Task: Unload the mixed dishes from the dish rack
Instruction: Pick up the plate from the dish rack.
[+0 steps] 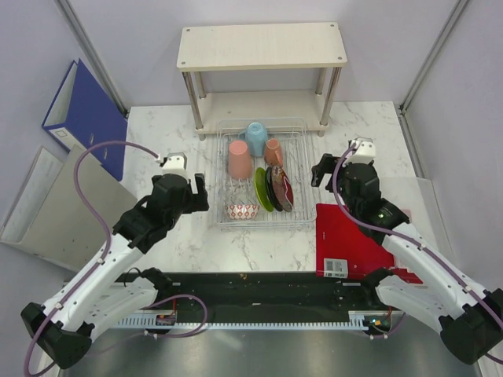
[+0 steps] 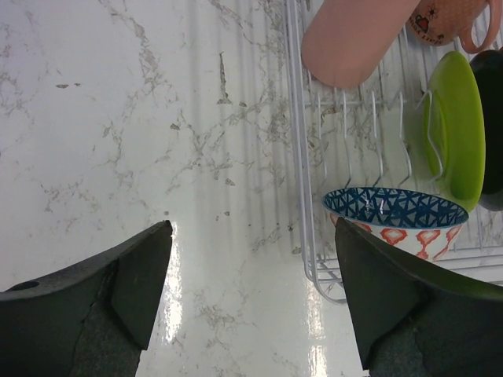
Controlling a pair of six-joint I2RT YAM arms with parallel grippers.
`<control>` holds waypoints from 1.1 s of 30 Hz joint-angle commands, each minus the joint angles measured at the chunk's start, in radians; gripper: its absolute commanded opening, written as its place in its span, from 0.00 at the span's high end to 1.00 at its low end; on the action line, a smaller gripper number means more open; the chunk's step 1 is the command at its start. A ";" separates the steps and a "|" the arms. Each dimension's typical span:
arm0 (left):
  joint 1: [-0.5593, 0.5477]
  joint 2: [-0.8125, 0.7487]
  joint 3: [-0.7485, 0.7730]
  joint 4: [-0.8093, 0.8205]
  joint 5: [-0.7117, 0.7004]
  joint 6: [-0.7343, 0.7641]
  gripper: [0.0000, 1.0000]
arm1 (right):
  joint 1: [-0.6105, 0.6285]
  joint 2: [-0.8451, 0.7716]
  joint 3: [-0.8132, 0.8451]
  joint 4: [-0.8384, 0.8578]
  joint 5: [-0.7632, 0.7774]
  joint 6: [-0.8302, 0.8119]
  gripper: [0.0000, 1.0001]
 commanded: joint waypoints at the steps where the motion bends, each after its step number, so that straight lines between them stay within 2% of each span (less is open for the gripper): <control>1: -0.005 0.071 0.034 0.048 0.075 -0.006 0.13 | 0.055 0.053 0.023 0.016 0.063 -0.012 0.02; 6: -0.029 0.179 0.127 0.060 0.112 -0.014 0.23 | 0.130 0.144 0.095 -0.029 0.131 -0.033 0.02; 11: -0.109 0.278 0.225 0.069 0.080 -0.014 0.25 | 0.159 0.178 0.112 -0.030 0.108 -0.041 0.02; 16: -0.149 0.372 0.294 0.102 0.101 -0.023 0.27 | 0.159 0.153 0.095 -0.015 0.088 -0.041 0.02; 21: -0.184 0.492 0.380 0.099 0.061 -0.018 0.32 | 0.161 0.144 0.088 -0.016 0.082 -0.039 0.02; 28: -0.238 0.546 0.423 0.091 -0.002 -0.024 0.33 | 0.170 0.185 0.112 -0.019 0.022 -0.041 0.02; 31: -0.240 0.529 0.394 0.091 -0.002 -0.041 0.33 | 0.196 0.228 0.138 -0.022 -0.008 -0.059 0.10; 33: -0.240 0.513 0.376 0.092 -0.002 -0.053 0.33 | 0.216 0.260 0.158 -0.030 -0.019 -0.067 0.20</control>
